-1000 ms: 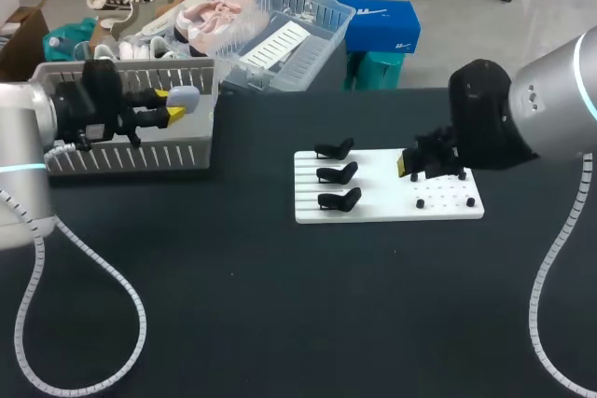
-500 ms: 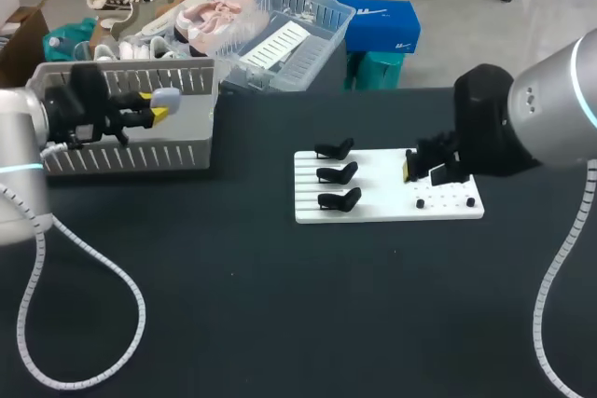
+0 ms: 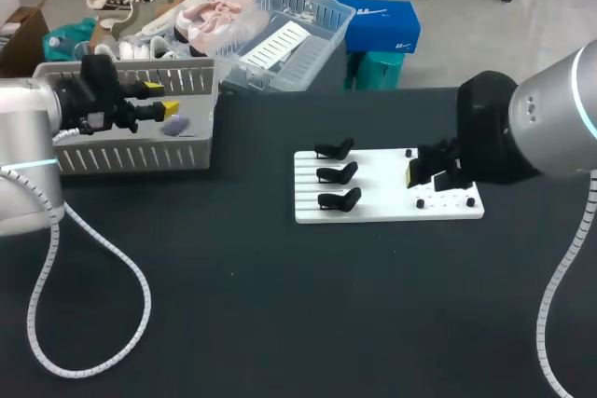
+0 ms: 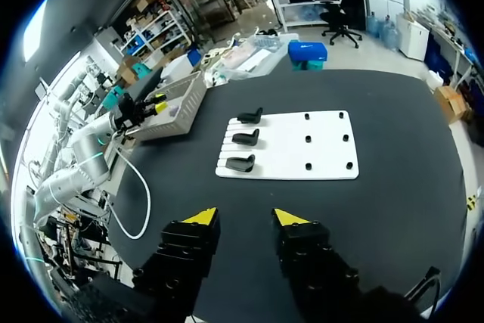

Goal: Pick up each earbud case from the left stands, insert the matching earbuds, close the lid, and place the case in the box.

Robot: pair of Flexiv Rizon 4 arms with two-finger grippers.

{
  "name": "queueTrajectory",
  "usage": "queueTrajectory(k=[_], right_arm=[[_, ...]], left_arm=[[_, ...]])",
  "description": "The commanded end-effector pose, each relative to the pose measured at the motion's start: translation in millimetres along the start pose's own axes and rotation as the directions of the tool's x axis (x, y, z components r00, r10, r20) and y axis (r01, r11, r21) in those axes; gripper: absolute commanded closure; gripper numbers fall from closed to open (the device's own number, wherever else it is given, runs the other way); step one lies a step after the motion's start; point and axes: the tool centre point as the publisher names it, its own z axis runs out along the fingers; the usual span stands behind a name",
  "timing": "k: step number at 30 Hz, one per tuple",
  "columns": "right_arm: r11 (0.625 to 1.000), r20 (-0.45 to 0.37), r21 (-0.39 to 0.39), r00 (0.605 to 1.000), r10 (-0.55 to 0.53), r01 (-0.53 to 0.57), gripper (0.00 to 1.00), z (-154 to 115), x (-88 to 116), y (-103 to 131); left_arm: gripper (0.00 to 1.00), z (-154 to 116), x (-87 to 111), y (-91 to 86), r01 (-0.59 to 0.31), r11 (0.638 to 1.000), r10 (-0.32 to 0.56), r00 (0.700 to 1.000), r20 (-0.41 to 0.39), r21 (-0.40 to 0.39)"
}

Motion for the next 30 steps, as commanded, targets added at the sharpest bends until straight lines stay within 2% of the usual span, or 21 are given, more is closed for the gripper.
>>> queueTrajectory(k=[1,15,17,20,21,30], right_arm=[[1.000,0.153,0.002,0.988,0.003,-0.003,0.56,-0.3,4.2,-0.9],[0.996,0.197,-0.081,0.980,-0.005,0.021,0.52,4.1,10.5,-4.4],[0.993,0.197,-0.100,0.980,-0.037,0.058,0.51,4.4,12.8,-7.9],[0.985,0.189,-0.131,0.978,-0.084,0.110,0.05,4.9,14.4,-16.3],[0.985,0.179,-0.134,0.980,-0.087,0.112,0.00,5.2,13.7,-19.6],[0.984,0.171,-0.143,0.982,-0.084,0.109,0.00,5.5,12.8,-23.3]], left_arm=[[0.00,1.6,-1.4,2.0,-0.003,1.000,0.003,1.000,0.002,0.018],[0.00,1.6,-1.4,2.0,-0.003,1.000,0.003,1.000,0.002,0.018],[0.00,1.6,-1.4,2.0,-0.003,1.000,0.003,1.000,0.002,0.018],[0.00,1.6,-1.4,2.0,-0.003,1.000,0.003,1.000,0.002,0.018],[0.00,1.6,-1.4,2.0,-0.003,1.000,0.003,1.000,0.002,0.018],[0.00,1.6,-1.4,2.0,-0.003,1.000,0.003,1.000,0.002,0.018]])
